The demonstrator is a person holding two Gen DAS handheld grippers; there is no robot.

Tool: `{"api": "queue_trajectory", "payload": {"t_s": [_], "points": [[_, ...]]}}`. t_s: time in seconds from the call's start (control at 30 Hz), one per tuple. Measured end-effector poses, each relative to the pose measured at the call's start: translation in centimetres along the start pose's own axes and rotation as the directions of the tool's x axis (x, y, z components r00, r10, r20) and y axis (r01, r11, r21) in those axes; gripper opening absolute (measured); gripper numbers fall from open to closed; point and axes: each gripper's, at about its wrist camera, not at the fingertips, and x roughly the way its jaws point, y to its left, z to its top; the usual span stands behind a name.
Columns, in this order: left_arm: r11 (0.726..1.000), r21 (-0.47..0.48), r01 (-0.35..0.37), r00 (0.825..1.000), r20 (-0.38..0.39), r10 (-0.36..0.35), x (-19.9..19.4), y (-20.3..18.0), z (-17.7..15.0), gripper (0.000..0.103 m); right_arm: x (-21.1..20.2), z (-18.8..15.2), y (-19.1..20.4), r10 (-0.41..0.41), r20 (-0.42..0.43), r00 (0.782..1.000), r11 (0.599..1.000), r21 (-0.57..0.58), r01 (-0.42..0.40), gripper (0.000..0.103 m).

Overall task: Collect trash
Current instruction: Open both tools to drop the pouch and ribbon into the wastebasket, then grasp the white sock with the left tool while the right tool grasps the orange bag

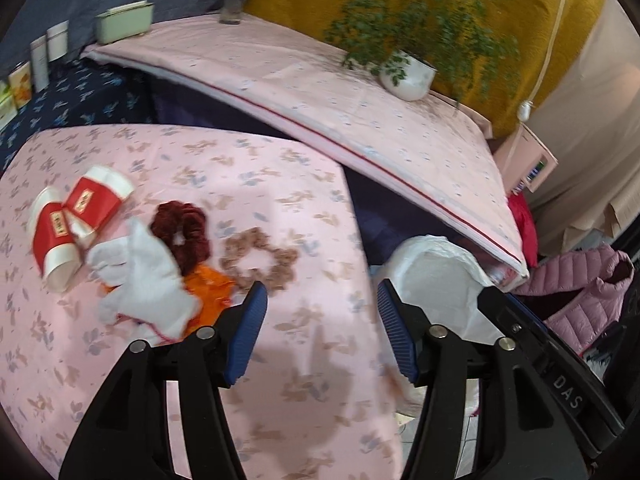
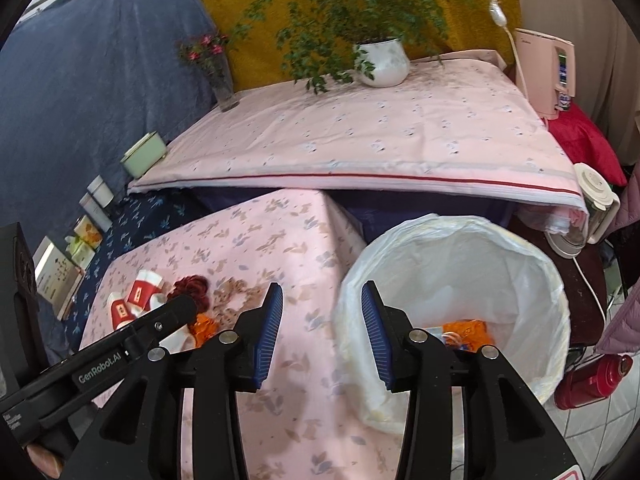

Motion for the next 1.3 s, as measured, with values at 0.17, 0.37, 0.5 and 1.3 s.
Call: {"api": "queue_trajectory", "payload": {"t_s": [0.17, 0.37, 0.5, 1.3], "points": [[0.995, -0.077, -0.057, 0.998, -0.014, 0.056, -0.1, 4.6, -0.5, 0.058, 1.4, -1.3, 2.8, 0.028, -0.040, 0.999, 0.999, -0.040, -0.029, 0.041], [0.980, -0.158, -0.121, 0.992, -0.050, 0.114, 0.5, 9.4, -1.5, 0.060, 3.7, -3.0, 6.0, 0.052, -0.098, 0.994, 0.995, -0.074, -0.059, 0.041], [0.971, -0.198, -0.134, 0.989, -0.081, 0.120, 1.4, 11.4, -1.9, 0.060, 5.4, -4.2, 7.7, 0.058, -0.137, 0.989, 0.993, -0.098, -0.072, 0.041], [0.982, -0.173, -0.079, 0.989, -0.140, 0.055, 3.1, 14.0, -2.1, 0.007, 14.2, -7.5, 12.9, 0.100, -0.321, 0.942, 0.981, -0.127, -0.148, 0.023]]}}
